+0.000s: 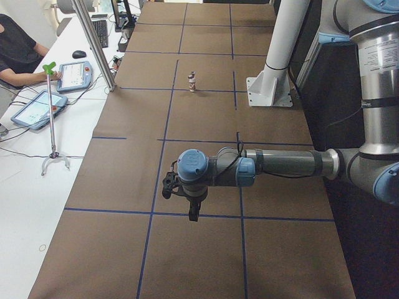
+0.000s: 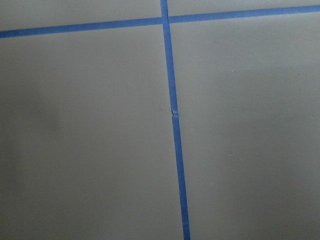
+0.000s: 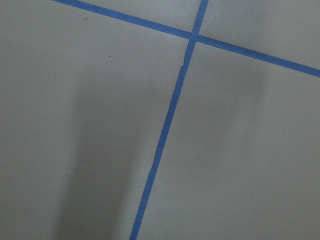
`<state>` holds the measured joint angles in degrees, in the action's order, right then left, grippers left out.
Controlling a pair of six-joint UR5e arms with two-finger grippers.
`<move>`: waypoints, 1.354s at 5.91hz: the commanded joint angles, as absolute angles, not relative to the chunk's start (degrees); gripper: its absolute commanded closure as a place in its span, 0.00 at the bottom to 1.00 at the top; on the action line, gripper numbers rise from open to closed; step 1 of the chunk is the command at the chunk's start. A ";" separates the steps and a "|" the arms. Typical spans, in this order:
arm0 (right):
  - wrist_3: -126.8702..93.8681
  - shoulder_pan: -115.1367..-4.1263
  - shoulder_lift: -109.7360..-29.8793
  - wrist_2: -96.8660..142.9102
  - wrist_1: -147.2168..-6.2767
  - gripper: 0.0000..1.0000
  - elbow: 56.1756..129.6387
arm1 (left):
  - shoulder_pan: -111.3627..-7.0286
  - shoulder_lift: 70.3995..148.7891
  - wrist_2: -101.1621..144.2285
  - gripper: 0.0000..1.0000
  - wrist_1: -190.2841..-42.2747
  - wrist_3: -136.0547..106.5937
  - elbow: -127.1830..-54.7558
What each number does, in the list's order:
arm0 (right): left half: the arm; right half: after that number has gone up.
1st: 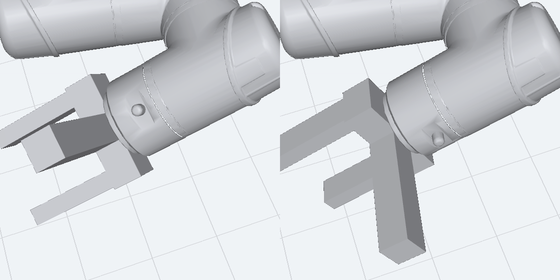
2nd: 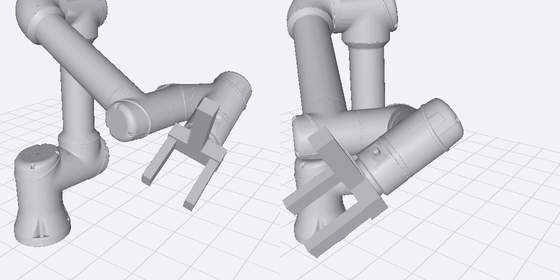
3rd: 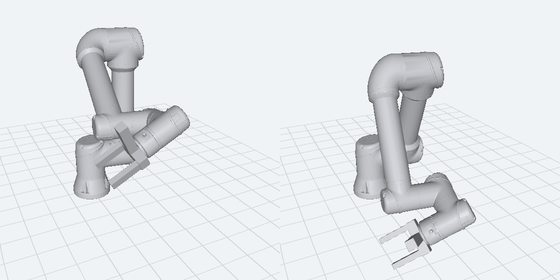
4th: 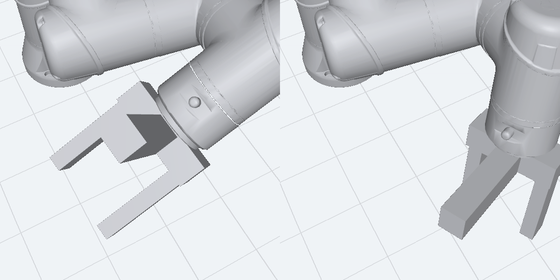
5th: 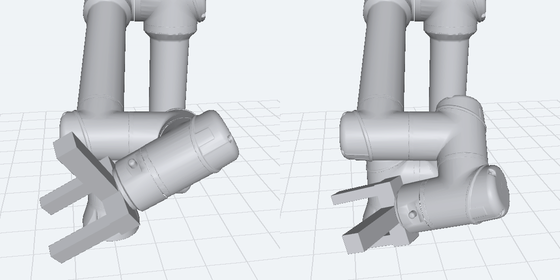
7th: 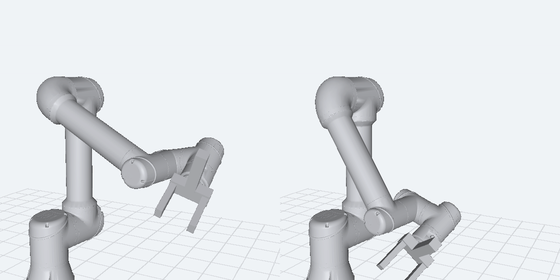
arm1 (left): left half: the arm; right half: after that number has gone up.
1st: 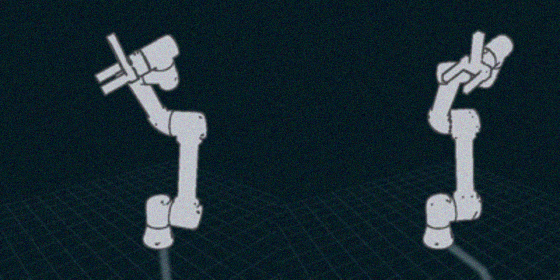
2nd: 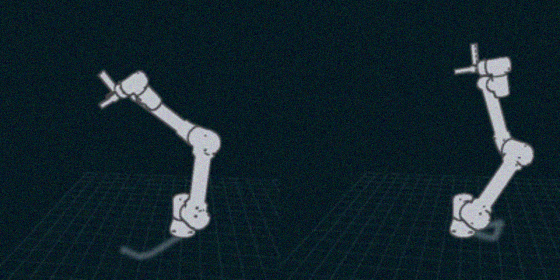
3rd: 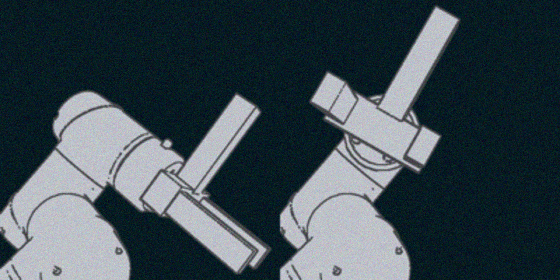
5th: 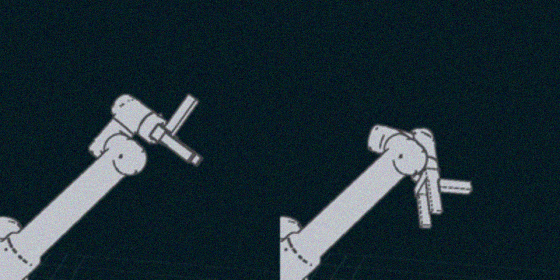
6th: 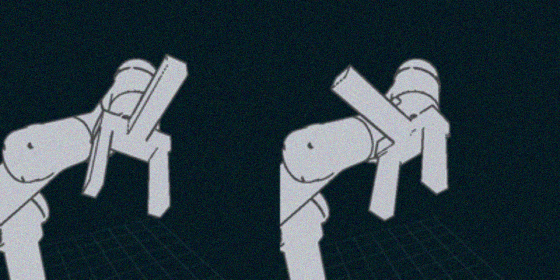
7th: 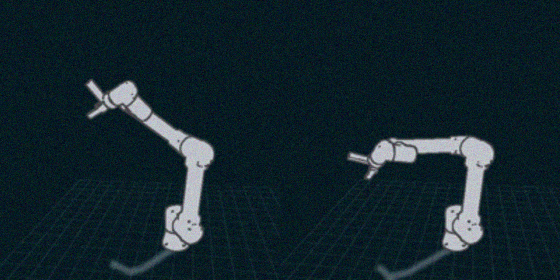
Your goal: Assemble PPR valve and pipe with both arms
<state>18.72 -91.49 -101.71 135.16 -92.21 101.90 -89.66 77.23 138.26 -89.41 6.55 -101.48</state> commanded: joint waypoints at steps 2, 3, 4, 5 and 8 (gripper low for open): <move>18.72 -91.49 -101.95 135.44 -92.20 0.00 102.04 | -89.30 76.91 137.73 0.00 -87.64 6.42 -101.69; 18.72 -91.49 -101.95 135.35 -92.20 0.00 101.95 | -89.30 77.86 135.38 0.00 -83.10 6.68 -102.39; 18.89 -91.49 -101.95 135.35 -92.20 0.00 101.95 | -89.64 78.05 134.66 0.00 -82.80 6.77 -103.35; 18.98 -91.49 -102.04 135.35 -92.11 0.00 101.95 | -89.82 78.13 134.56 0.00 -82.62 6.68 -104.66; 19.25 -91.49 -101.95 135.35 -92.11 0.00 102.13 | -89.82 78.22 134.56 0.00 -82.79 6.68 -105.38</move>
